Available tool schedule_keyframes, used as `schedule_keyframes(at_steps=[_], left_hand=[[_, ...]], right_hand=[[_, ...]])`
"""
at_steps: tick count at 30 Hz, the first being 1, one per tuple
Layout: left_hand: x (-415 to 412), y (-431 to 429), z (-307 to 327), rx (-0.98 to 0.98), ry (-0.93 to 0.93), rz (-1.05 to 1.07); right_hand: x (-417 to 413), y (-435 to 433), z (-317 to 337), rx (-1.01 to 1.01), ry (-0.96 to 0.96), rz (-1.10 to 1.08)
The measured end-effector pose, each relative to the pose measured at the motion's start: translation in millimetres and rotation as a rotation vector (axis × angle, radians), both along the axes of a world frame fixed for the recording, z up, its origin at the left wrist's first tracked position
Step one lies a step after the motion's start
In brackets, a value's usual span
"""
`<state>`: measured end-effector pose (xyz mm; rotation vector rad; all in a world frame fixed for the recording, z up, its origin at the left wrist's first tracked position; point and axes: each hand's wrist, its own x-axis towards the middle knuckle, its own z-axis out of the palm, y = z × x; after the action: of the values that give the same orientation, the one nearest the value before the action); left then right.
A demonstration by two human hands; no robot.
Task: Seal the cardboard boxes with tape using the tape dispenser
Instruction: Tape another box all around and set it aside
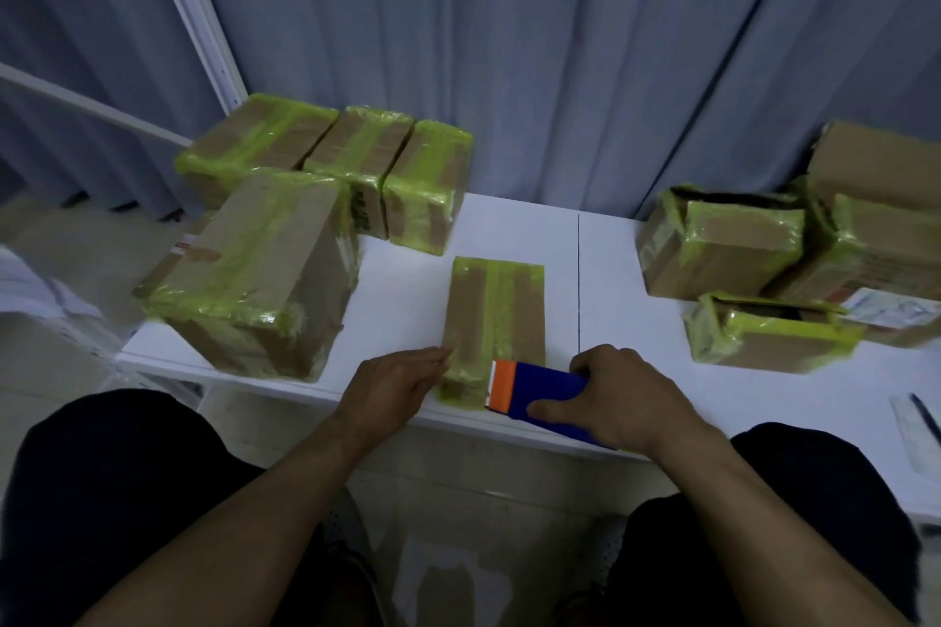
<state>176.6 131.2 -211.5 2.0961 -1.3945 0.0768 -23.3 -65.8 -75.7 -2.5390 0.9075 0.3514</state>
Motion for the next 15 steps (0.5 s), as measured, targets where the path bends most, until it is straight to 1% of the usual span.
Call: schedule_keyframes(at_steps=[2,7,10,12,15], left_hand=[[-2,0,-2,0.026,0.024,0.002],[-12,3,2,0.035,0.003,-0.033],[-19,6,8,0.040,-0.075,-0.079],[-22,4,11,0.054,-0.130,-0.067],[-23,3,14,0.096,-0.135,-0.026]], right_hand=[[-6,-3,-1,-0.023,0.016,-0.005],[-2,-2,-8,-0.058,0.052,-0.009],[2,-4,-9,-0.068,0.067,0.000],[4,-5,-11,-0.075,0.071,0.001],[8,-6,-12,-0.080,0.089,-0.001]])
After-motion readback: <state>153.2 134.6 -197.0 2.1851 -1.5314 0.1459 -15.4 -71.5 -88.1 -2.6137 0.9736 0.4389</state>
